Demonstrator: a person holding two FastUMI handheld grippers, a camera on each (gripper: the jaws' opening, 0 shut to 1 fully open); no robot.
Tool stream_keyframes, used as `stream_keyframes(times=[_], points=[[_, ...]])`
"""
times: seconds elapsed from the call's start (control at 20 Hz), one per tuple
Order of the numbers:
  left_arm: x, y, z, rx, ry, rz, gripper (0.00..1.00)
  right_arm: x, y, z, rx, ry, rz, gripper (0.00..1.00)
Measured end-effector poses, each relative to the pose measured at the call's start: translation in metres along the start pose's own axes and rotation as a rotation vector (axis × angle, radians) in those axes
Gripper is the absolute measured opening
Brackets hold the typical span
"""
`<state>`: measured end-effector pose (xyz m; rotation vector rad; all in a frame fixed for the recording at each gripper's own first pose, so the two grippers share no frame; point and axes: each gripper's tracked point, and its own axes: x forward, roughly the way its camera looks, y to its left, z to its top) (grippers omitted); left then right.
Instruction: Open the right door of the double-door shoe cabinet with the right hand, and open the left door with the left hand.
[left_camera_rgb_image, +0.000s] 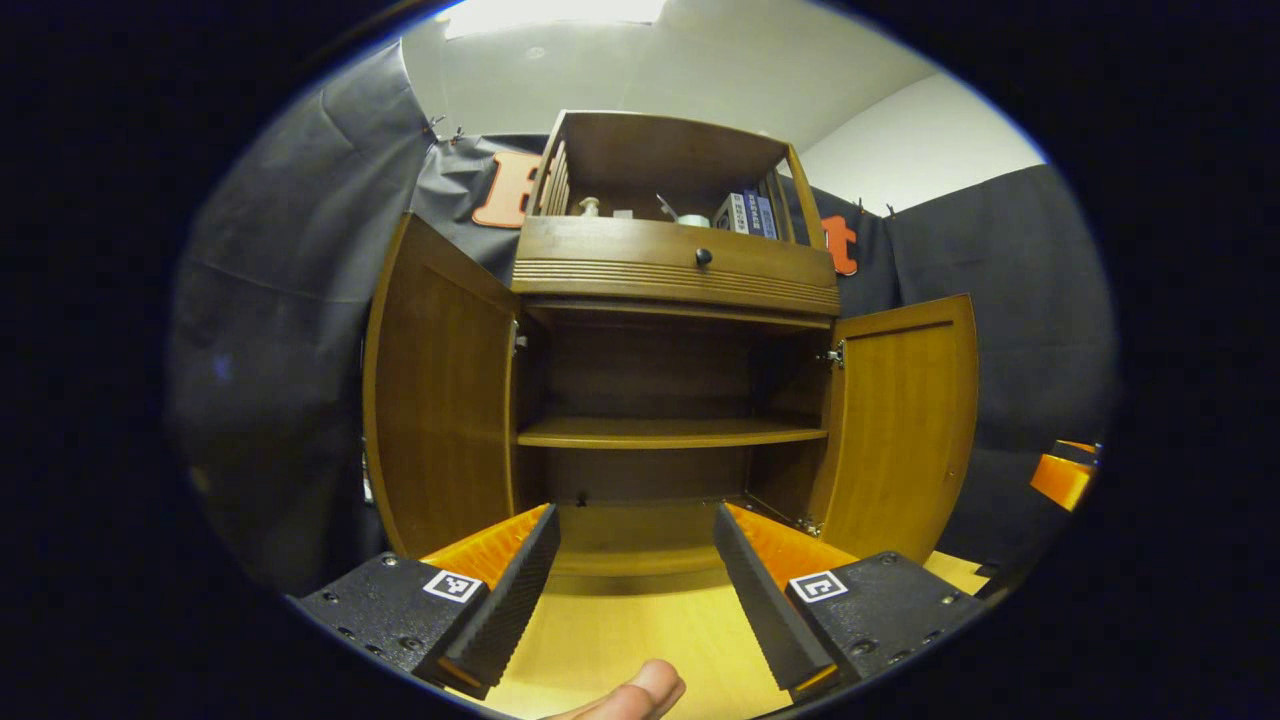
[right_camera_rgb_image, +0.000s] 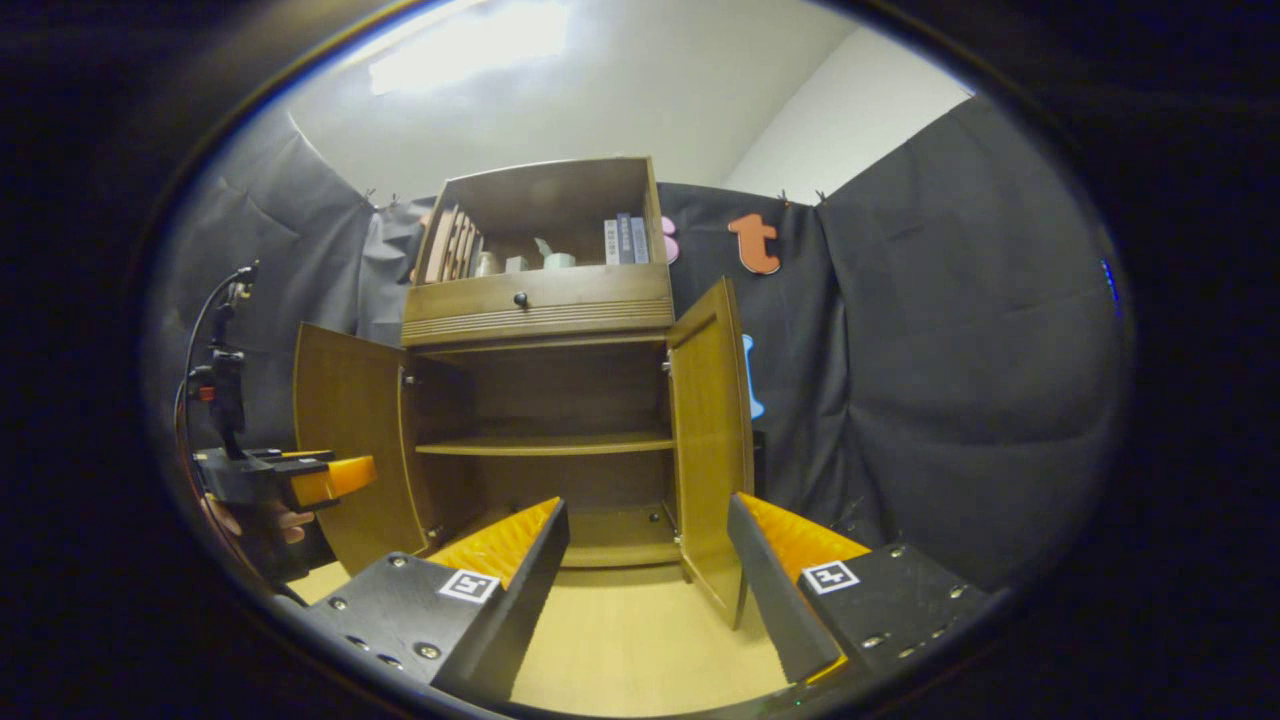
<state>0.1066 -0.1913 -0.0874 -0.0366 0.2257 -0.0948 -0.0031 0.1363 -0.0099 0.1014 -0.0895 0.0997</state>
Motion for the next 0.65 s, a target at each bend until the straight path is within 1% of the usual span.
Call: stream_keyframes(times=[0.05, 0.1, 0.15, 0.25, 0.35, 0.45, 0.5, 0.55, 0.65], points=[[0.001, -0.01, -0.004, 0.001, 0.008, -0.009, 0.93, 0.001, 0.002, -0.003, 0.016, 0.004, 0.004, 0.94], [0.001, -0.019, -0.007, 0.005, 0.015, -0.013, 0.96, 0.001, 0.003, -0.006, 0.036, 0.009, 0.013, 0.94], [0.001, -0.024, -0.008, 0.005, 0.012, -0.011, 0.92, 0.003, 0.005, -0.008, 0.058, 0.013, 0.016, 0.94], [0.001, -0.034, -0.011, 0.008, 0.003, -0.006, 0.92, 0.004, 0.008, -0.01, 0.091, 0.021, 0.023, 0.94], [0.0, -0.049, -0.019, 0.011, 0.011, -0.022, 0.92, 0.004, 0.012, -0.01, 0.108, 0.024, 0.039, 0.94], [0.0, -0.062, -0.023, 0.026, 0.021, -0.047, 0.92, 0.004, 0.01, -0.01, 0.074, 0.02, 0.044, 0.94], [0.0, -0.063, -0.023, 0.042, 0.025, -0.046, 0.96, 0.004, 0.01, -0.009, 0.056, 0.019, 0.048, 0.94], [-0.001, -0.062, -0.021, 0.053, 0.021, -0.039, 0.92, 0.005, 0.011, -0.008, 0.045, 0.018, 0.058, 0.94], [-0.004, -0.06, -0.019, 0.058, 0.005, -0.023, 0.92, 0.001, 0.017, -0.008, 0.034, 0.022, 0.076, 0.94]])
